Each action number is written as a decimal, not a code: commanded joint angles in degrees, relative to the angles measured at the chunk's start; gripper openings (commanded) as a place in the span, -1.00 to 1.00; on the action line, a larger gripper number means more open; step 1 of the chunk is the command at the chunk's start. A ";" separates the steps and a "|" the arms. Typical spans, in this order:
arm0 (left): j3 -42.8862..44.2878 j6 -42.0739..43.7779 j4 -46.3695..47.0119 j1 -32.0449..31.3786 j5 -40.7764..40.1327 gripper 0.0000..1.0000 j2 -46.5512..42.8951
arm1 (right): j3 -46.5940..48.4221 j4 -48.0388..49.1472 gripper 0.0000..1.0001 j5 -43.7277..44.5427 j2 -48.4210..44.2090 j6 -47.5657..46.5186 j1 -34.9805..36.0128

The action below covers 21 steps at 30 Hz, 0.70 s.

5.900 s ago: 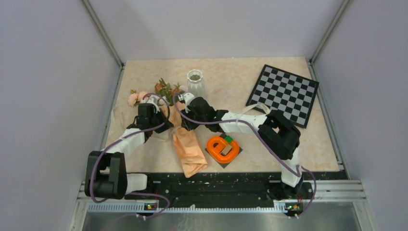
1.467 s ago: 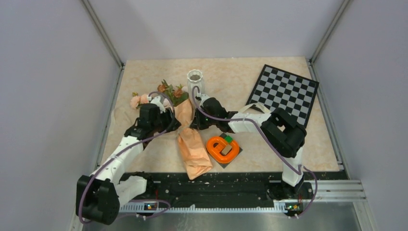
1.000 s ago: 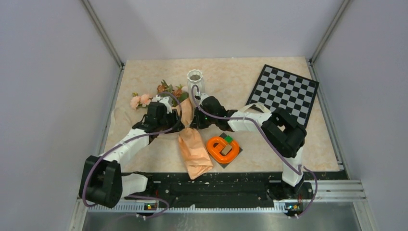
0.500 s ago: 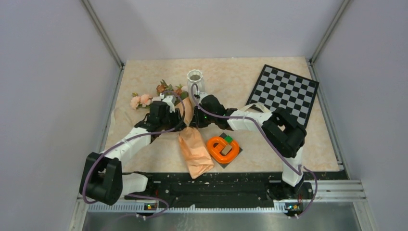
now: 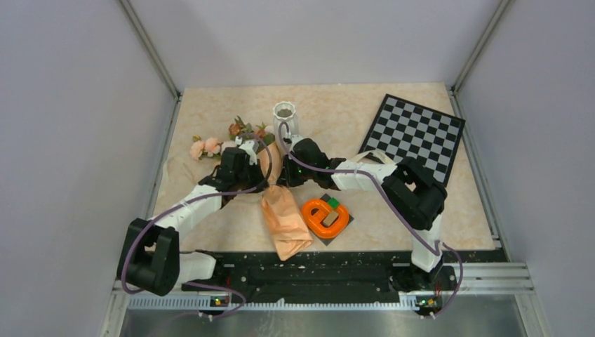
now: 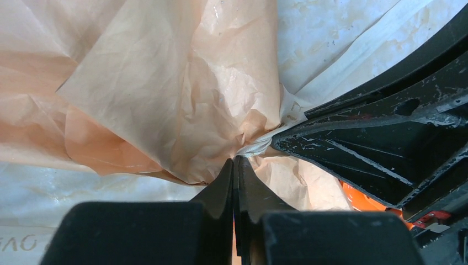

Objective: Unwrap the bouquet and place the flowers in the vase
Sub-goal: Untie the ribbon from the wrapping paper.

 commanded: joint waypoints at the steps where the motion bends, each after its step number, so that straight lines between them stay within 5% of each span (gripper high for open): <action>1: 1.49 -0.17 1.25 -0.35 -1.04 -1.00 -1.65 | 3.35 1.47 -1.00 1.18 -1.51 0.13 -0.54; 21: -0.79 -3.34 -3.31 -0.26 -7.00 -1.00 -10.11 | 2.46 1.53 -1.00 1.91 -1.58 0.95 -0.54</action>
